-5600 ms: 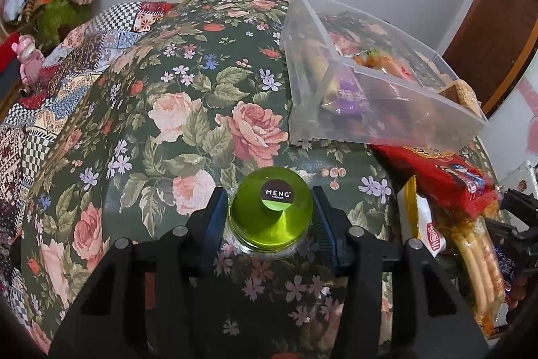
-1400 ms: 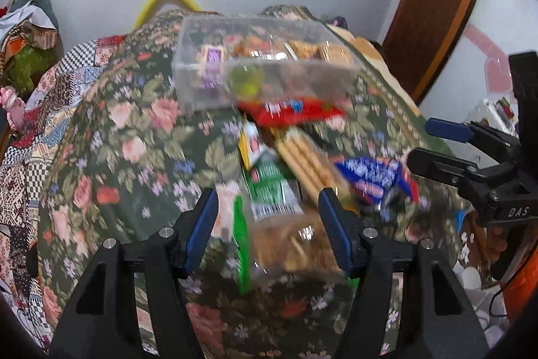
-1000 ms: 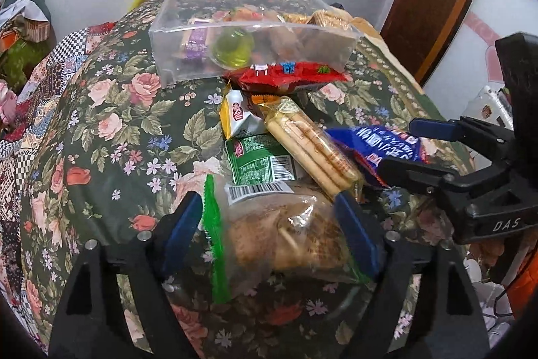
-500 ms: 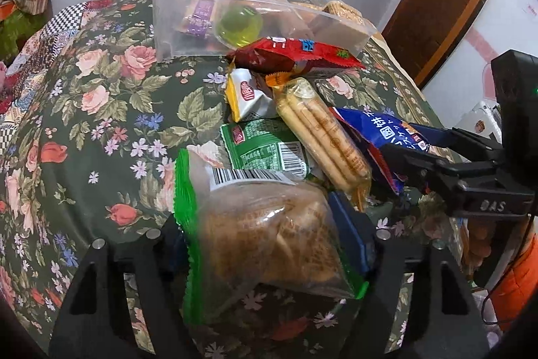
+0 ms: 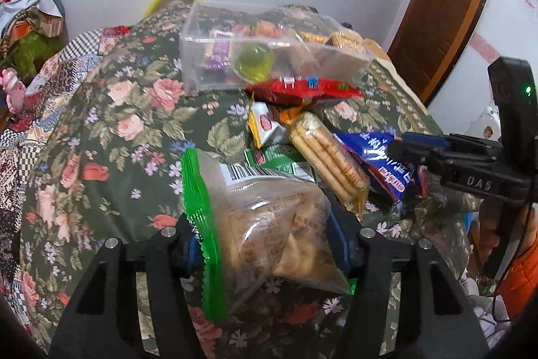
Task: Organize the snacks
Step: 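Grasp green-edged zip bag with left tool while right tool grasps blue cracker pack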
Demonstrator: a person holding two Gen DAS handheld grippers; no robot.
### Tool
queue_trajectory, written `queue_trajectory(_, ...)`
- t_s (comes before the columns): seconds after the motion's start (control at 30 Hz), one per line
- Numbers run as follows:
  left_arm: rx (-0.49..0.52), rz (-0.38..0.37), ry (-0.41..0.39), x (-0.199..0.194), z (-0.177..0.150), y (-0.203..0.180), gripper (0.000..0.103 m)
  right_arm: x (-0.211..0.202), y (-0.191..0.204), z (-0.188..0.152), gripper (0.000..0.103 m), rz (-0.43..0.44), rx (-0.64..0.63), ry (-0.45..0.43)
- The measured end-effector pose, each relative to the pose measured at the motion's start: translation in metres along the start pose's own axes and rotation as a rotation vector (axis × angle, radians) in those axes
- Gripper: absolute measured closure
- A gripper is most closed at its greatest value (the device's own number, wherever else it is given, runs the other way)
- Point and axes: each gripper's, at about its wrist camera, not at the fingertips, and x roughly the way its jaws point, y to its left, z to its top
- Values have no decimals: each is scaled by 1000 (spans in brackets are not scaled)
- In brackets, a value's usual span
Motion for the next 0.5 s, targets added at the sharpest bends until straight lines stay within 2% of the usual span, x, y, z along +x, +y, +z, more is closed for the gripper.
queue_trajectory(0.07,0,11,-22,-8,2,0,44,-1,2,0,63,-21,-9,-1)
queue_trajectory(0.1,0,15,-33,-11,4,1,44,-2,3,0,55,-28,-7,7)
queue_trajectory(0.2,-7,15,-59,-21,8,3,44,-1,-2,-2,21,-41,38,12)
queue_trajectory(0.27,-11,14,-69,-25,9,4,44,5,-4,-5,18,-46,47,32)
queue_trajectory(0.4,-13,20,-82,-29,11,6,44,18,-9,-8,14,11,101,61)
queue_trajectory(0.5,-17,19,-83,-30,12,6,44,21,-7,-5,16,6,92,58)
